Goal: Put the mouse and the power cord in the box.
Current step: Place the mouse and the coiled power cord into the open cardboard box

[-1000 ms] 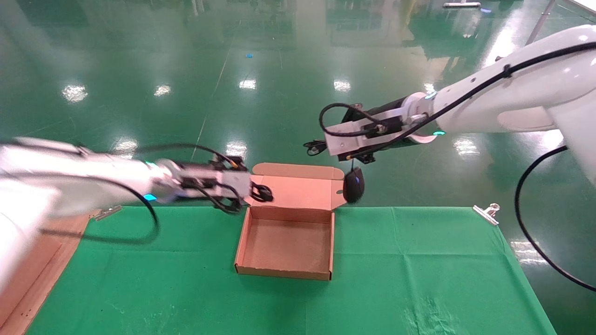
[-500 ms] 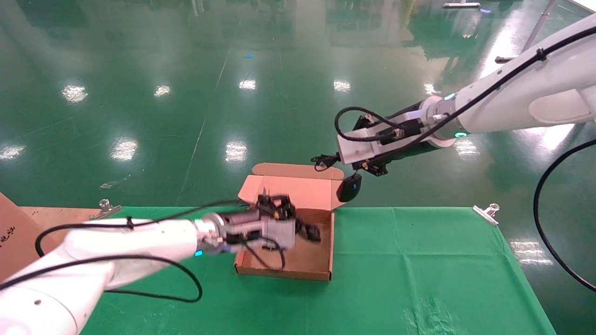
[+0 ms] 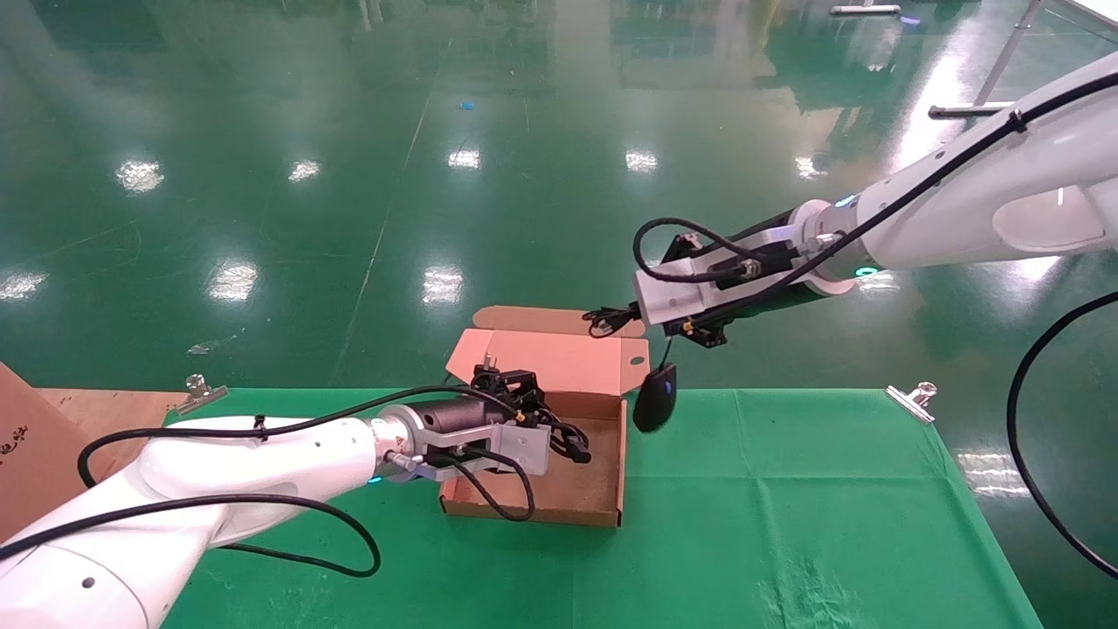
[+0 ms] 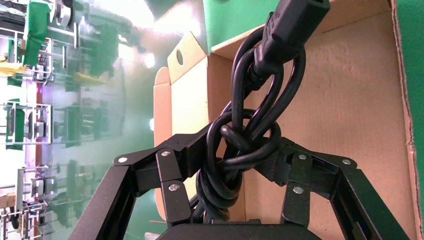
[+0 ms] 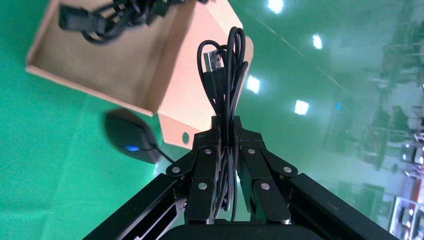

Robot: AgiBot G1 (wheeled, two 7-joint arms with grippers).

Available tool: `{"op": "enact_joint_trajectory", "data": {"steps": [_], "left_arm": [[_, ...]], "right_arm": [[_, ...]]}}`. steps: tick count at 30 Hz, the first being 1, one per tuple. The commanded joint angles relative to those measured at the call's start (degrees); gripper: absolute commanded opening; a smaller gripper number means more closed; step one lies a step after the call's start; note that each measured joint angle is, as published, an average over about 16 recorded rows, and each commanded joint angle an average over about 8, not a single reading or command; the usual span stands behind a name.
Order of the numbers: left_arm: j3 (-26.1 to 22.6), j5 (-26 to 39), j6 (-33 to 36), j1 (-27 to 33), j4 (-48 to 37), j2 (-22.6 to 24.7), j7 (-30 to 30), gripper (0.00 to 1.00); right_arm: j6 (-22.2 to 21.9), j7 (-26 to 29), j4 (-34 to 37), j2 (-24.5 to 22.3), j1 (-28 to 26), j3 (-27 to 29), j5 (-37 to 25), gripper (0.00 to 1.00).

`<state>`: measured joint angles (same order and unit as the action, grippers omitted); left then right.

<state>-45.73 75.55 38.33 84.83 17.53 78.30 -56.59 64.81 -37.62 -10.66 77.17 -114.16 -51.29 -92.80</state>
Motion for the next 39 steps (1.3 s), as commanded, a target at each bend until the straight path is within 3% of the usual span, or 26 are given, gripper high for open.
{"op": "enact_joint_trajectory", "data": {"steps": [1,24,32,39], "left_arm": [[-0.8,-0.7,-0.3,0.1,0.1,0.0,0.1,1.00],[-7.1,-8.7,-2.7,1.6,-1.3,-0.4,0.7,1.00],[-5.2,-13.3,3.1,4.7,-5.3,-2.9,2.1,1.00],[-2.8,-17.1,13.0,6.5,-7.8,-8.6,0.4,1.00]], "right_arm": [[0.5,-0.2,0.1,0.0,0.0,0.0,0.3,0.00],[9.3,2.5,-3.6,0.7,-1.5,-2.4,3.0,0.00],[7.7,5.7,-8.1,1.0,-0.5,-4.4,4.1,0.00],[2.7,9.2,-14.0,1.3,1.4,-7.6,5.6,0.00]]}}
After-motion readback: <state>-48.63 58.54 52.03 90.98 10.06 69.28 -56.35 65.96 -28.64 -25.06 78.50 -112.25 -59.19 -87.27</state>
